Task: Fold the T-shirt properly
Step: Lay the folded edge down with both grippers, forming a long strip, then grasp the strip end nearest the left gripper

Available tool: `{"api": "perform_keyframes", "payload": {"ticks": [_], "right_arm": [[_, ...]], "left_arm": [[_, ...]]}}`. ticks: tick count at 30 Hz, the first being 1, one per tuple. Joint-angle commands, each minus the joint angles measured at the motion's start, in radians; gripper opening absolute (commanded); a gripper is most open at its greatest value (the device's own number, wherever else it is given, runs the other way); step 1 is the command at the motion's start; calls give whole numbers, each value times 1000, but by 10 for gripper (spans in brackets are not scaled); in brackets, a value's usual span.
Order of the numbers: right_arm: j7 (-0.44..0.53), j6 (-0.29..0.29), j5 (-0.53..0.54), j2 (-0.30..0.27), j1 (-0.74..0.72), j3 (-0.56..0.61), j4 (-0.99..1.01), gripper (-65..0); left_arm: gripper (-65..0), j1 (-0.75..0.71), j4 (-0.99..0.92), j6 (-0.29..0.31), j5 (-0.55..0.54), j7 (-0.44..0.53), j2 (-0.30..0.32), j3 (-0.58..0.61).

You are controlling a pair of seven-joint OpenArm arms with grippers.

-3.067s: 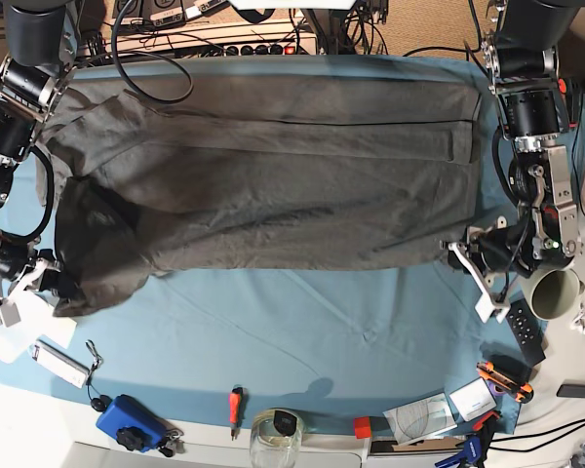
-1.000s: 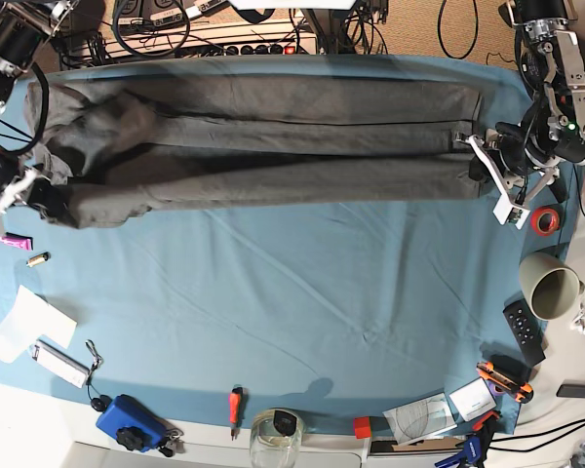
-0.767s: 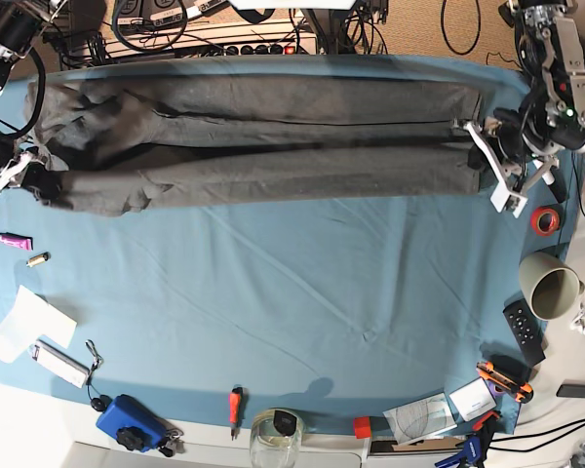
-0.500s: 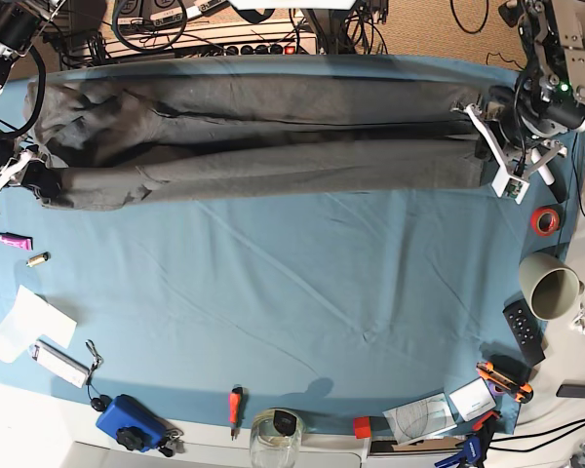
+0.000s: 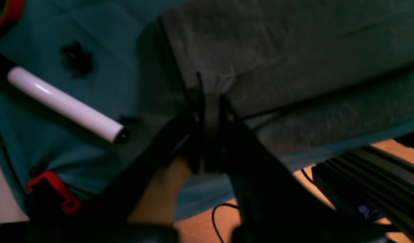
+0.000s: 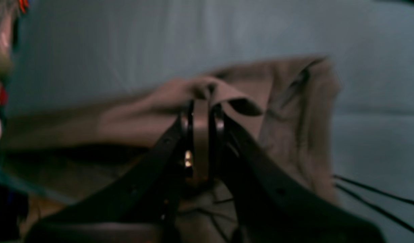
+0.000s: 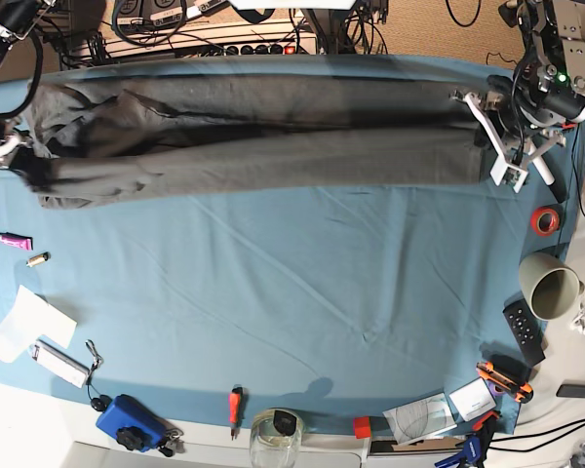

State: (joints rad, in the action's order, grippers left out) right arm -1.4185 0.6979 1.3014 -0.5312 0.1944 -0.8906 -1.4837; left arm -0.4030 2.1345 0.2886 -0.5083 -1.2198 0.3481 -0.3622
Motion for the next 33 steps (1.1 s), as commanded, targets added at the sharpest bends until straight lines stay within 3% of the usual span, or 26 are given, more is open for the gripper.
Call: {"api": "perform_keyframes", "payload": {"ticks": [1,10,27,28,31,33], "right_arm": [[22,0,30,-24,-5,-35,-16,-650],[22,0,30,-19,111,-76,-16,-650],[22,0,63,-11,174,-76,-16,-649],[22,0,72,-11,174,-76,-16,-617],[22,0,79,-12,174,-76,-16,-535],[22,0,93,-12,174,-76,-16,-520]], "left_arm": [[-650,-2,16,-3,7,8,2,-8],[-650,-18,16,-3,-4,-2,-55,-8],[-650,-68,16,1,0,-10,-57,-8],[-639,-68,16,0,0,-11,-57,-8],[-467,-68,16,0,0,-11,-57,-8],[-392,-68,16,-4,0,-11,-57,-8]]}}
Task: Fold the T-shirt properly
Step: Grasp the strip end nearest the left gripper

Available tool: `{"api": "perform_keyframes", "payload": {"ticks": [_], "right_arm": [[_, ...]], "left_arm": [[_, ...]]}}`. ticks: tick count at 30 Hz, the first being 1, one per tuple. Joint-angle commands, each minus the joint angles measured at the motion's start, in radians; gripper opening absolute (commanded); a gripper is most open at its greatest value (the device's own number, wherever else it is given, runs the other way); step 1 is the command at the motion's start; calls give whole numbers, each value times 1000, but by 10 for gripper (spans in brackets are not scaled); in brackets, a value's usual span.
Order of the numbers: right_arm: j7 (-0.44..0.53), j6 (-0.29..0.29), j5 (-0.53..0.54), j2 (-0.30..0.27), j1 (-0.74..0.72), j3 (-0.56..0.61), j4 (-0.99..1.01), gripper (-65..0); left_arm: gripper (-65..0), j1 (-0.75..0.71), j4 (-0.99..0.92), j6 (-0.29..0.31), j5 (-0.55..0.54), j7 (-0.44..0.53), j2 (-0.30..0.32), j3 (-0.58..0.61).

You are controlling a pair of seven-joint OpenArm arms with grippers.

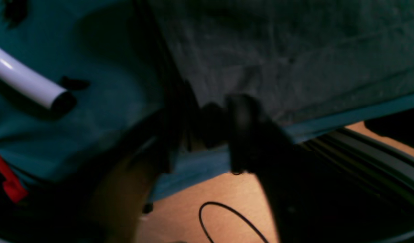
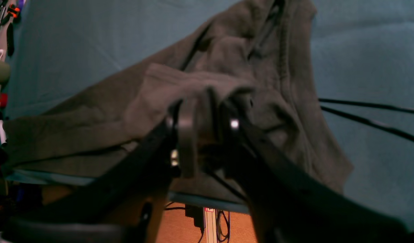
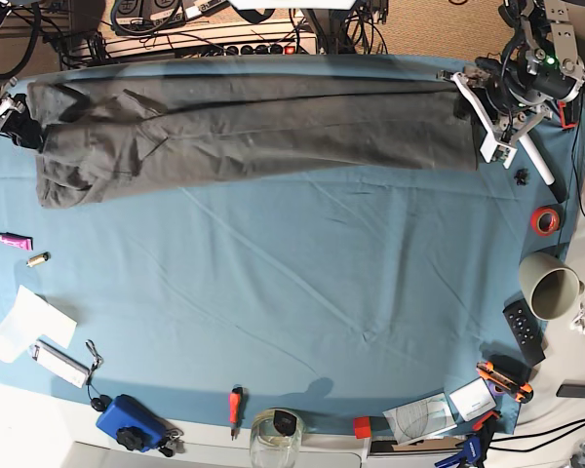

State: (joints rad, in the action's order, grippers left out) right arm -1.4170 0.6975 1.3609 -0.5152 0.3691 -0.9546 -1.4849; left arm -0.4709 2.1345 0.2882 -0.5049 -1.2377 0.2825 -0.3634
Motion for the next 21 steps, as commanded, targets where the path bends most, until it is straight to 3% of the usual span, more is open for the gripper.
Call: {"api": "perform_keyframes", "payload": {"ticks": [1,4,8,14,17,19,21], "right_arm": [[21,1,54,-28,0,-11,-15,-520],[21,1,123,-28,0,-12,-15,-520],[21,1,123,-28,-1,-38,-15,-520],[21,1,123,-28,-1,-112,-15,-520],[21,1,123,-28,-1,-125,-15,-511],[21,1,123,-28,-1,-125,-15,-474],[21,1,123,-28,-1,-125,-15,-453]], "left_arm": [[-379,0,16,-3,-4,7,8,-6],[-379,0,33,-3,-3,3,8,-6],[-379,0,92,1,24,10,8,-6],[-378,0,122,1,42,112,-13,-6],[-327,0,109,1,50,159,-42,-6],[-310,0,84,-15,65,163,-56,-6],[-310,3,51,-68,94,161,-58,-6]]}}
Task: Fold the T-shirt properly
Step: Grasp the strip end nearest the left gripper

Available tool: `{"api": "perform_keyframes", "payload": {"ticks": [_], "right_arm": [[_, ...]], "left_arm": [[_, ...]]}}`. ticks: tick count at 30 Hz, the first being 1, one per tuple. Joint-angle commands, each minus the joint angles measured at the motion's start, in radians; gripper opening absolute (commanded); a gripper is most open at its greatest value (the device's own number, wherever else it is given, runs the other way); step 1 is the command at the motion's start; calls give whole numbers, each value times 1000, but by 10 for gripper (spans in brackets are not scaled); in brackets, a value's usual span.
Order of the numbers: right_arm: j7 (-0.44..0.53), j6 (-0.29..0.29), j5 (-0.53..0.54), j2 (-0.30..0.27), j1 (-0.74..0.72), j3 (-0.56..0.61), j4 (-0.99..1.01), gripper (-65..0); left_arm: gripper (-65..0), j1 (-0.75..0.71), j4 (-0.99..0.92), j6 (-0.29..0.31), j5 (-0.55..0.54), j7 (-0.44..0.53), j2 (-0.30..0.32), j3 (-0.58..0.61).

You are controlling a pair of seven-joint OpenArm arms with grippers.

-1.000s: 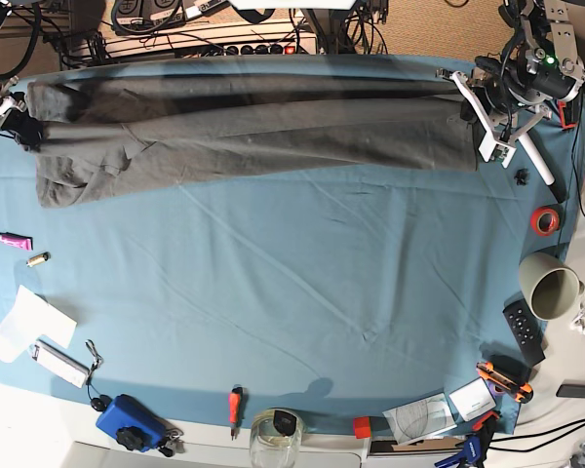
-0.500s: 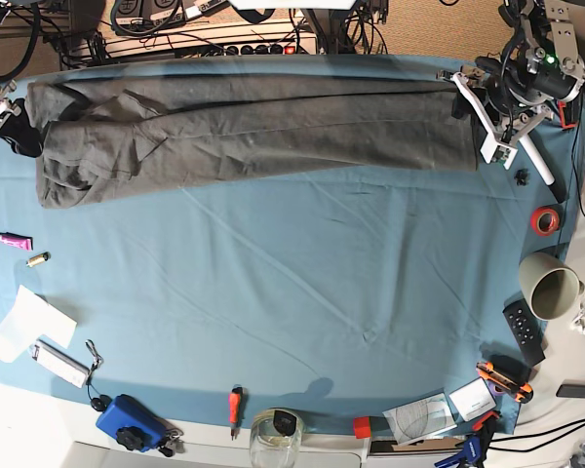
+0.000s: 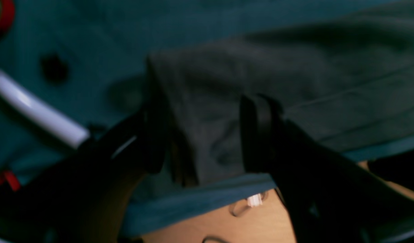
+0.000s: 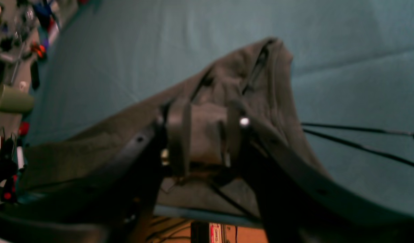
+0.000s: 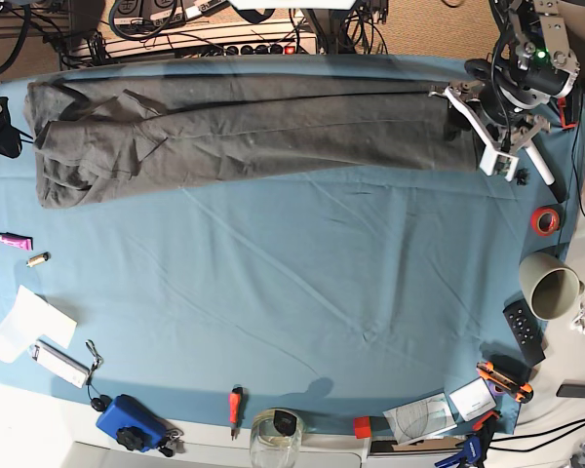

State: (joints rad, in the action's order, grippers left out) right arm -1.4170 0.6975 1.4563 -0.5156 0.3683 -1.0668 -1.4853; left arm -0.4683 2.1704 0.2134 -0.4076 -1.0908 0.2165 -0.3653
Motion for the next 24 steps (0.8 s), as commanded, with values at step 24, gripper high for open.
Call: {"api": "perform_keyframes", "payload": {"ticks": [24], "right_arm": [[21,1,27,-28,-22,-13,-14,-453]], "left_arm": [[-412,66,-163,-68,-76,-100,-36,-4]]}}
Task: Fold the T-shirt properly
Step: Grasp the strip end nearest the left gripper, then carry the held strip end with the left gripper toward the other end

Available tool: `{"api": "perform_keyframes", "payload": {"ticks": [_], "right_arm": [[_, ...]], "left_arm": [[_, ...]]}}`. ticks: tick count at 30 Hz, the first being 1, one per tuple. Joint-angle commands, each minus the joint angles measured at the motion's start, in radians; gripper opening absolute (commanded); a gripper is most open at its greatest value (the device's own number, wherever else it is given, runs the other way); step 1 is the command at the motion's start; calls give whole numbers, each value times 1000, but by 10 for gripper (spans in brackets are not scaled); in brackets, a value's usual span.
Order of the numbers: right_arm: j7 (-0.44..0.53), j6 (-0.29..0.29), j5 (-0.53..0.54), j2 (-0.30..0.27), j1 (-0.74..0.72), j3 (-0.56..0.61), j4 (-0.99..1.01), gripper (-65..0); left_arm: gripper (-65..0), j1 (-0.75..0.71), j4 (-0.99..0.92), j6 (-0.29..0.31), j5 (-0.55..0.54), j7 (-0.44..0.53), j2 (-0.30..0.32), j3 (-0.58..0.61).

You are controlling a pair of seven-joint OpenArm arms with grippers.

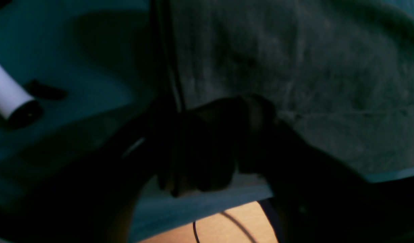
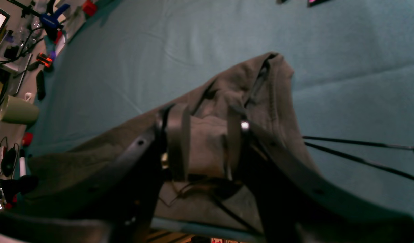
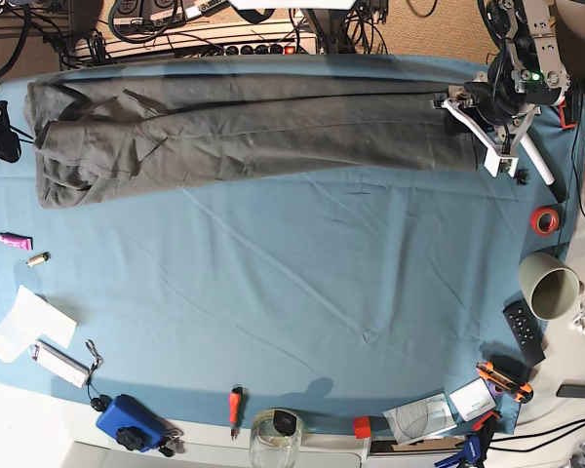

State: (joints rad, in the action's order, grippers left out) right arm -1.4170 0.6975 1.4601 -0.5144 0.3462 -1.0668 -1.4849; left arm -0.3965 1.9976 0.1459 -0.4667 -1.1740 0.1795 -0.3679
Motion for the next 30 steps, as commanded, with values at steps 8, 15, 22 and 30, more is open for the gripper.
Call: {"api": "perform_keyframes", "payload": {"ticks": [8,15,22,30], "right_arm": [[21,1,23,-34,0,-13,-15,-453],[21,1,23,-34,0,-13,-15,-454],[21,1,23,-34,0,-13,-15,-454],[21,1,23,-34,0,-13,-15,-454]], "left_arm": [[-633,-36,10,80,-133,-34,-35,-1],[-650,-19,16,83,-86,-31,-26,-2],[-650,-4,149,91,-80,-6,-10,-2],[-650,-82,359,193,-217,31,-18,-2]]}}
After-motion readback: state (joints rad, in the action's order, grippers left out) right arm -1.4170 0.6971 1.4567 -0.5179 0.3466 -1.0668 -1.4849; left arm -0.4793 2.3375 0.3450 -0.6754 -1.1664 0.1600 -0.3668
